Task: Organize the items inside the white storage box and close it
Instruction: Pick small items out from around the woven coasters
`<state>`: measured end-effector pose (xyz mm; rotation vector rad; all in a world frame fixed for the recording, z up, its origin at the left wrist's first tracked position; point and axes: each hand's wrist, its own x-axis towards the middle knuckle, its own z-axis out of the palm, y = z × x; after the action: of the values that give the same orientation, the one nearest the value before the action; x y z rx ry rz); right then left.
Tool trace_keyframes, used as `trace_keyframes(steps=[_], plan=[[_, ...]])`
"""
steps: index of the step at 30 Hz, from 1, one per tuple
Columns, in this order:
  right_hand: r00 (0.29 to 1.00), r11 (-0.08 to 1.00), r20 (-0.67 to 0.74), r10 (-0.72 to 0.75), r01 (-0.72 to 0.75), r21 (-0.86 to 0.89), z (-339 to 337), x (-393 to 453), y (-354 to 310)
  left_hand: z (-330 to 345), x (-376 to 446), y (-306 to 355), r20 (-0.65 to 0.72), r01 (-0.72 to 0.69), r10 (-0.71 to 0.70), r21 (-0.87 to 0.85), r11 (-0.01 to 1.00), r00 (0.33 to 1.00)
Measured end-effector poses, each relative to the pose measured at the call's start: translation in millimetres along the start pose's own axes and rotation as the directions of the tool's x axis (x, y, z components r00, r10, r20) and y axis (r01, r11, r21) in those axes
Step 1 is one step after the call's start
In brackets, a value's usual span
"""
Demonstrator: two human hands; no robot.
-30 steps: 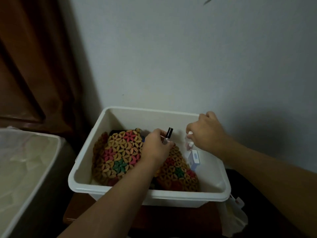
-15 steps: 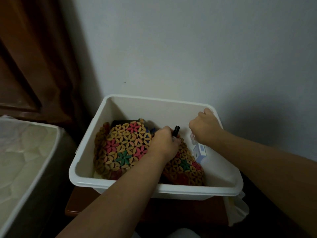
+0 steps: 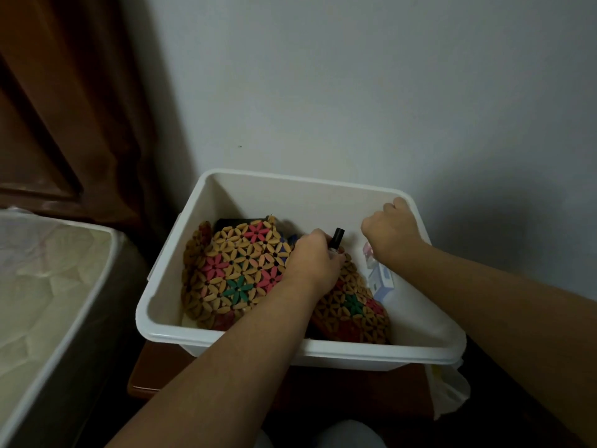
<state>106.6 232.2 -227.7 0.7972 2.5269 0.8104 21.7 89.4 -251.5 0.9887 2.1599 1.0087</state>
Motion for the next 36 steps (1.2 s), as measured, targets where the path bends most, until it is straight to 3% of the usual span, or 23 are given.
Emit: trace_keyframes(steps=[3,5,7,9,11,17,21,25,36], plan=[[0.998,0.996,-0.063,0.007,-0.002,0.087,-5.3,0.5,11.5,-0.2,-1.0,-0.9,0.008,0.006,-0.006,0.0,1.0,1.0],[0.992,0.914,-0.121,0.027,0.025,0.405,-6.8,-0.2,20.3,-0.4,-0.9,-1.5,0.011,0.01,-0.01,-0.015,1.0,1.0],[0.994,0.56,-0.096,0.047,0.053,0.827,-10.2,-7.4,25.7,-0.7,-0.7,-1.6,0.019,0.006,-0.005,-0.037,0.999,1.0],[0.995,0.24,-0.099,0.023,0.09,0.967,-11.3,-17.0,28.4,-0.2,-0.5,-0.9,0.033,-0.011,0.013,-0.061,0.998,0.999],[0.992,0.167,-0.124,-0.026,0.127,0.978,-9.7,-25.1,29.3,1.0,-0.5,-0.1,0.051,-0.031,0.034,-0.063,0.998,0.998],[0.992,0.212,-0.071,-0.102,0.091,0.973,-8.4,-26.8,33.3,3.1,-1.2,1.3,0.072,-0.063,0.067,-0.057,0.996,0.995],[0.993,0.438,-0.079,0.091,0.032,0.898,-4.8,-17.5,37.4,4.6,-1.5,2.5,0.201,-0.046,0.019,0.133,0.99,0.979],[0.992,0.658,-0.06,0.108,-0.026,0.752,-2.3,-4.2,26.3,6.4,-0.6,2.2,0.336,-0.047,-0.07,0.327,0.944,0.939],[0.993,0.848,-0.001,0.12,-0.102,0.52,21.6,26.0,-0.3,10.3,4.3,-3.4,0.341,-0.013,-0.118,0.359,0.933,0.933]])
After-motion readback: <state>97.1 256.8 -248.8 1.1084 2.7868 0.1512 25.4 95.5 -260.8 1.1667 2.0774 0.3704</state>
